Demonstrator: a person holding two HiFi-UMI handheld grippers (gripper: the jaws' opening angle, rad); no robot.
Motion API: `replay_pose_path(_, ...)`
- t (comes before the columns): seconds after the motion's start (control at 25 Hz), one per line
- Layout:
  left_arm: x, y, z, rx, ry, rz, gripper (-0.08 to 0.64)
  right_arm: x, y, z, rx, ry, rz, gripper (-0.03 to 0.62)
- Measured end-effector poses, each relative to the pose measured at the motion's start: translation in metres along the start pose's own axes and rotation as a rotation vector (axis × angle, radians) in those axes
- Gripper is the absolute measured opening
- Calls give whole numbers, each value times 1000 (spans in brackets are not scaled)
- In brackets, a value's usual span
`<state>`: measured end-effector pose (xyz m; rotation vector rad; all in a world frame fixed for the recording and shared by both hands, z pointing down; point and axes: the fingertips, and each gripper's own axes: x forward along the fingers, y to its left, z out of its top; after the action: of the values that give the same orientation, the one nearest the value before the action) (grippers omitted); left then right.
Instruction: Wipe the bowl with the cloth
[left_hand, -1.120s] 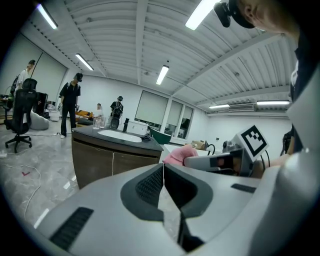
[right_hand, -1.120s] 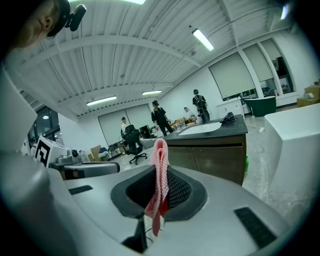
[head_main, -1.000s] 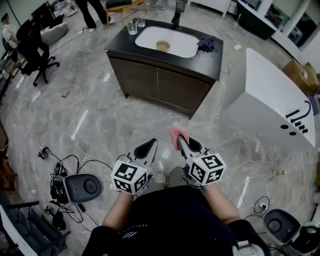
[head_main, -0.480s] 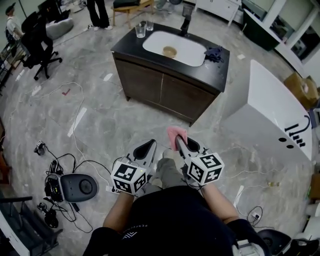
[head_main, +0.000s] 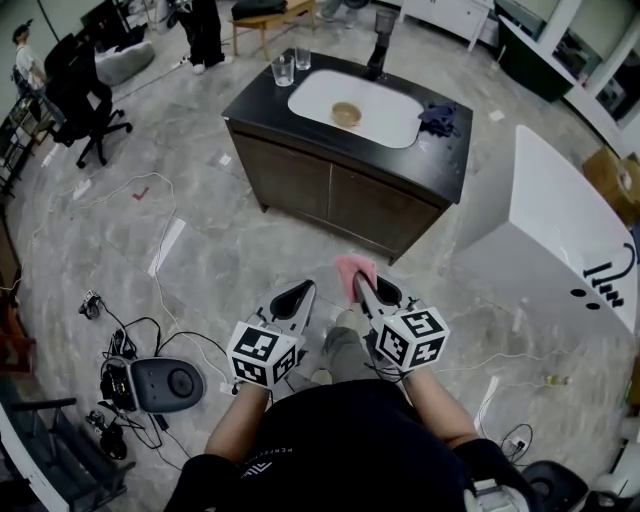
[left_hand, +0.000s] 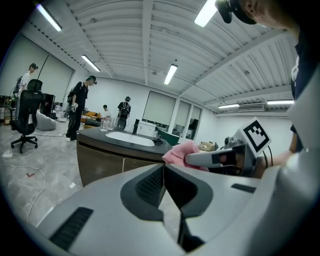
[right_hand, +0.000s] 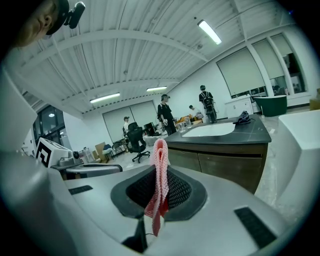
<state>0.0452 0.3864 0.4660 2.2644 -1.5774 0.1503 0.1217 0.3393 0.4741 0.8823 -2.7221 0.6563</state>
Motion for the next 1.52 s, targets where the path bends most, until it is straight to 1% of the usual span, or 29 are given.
replay_pose_path(0.12,18,9,8,-3,7,2,12,13,-15,8,14,5,1,49)
replay_pose_path(0.48,69,28,35,1,26,7,12,45,-53,40,12,19,19,49)
replay_pose_path(0.72,102,39,53,9,31,14,12,65,-80,67,3,1,26,49)
replay_pose_path(1.12,152,54,68,37,33,18,12,89,-120,92,-13,-27,40,49)
replay_pose_path(1.28,167,55,75,50,37,0,12,90,-132,97,-6,-36,34,49)
replay_pose_path(1.52,187,54,80,59,43,-35,12,89,-146,98,0,-23,21,49)
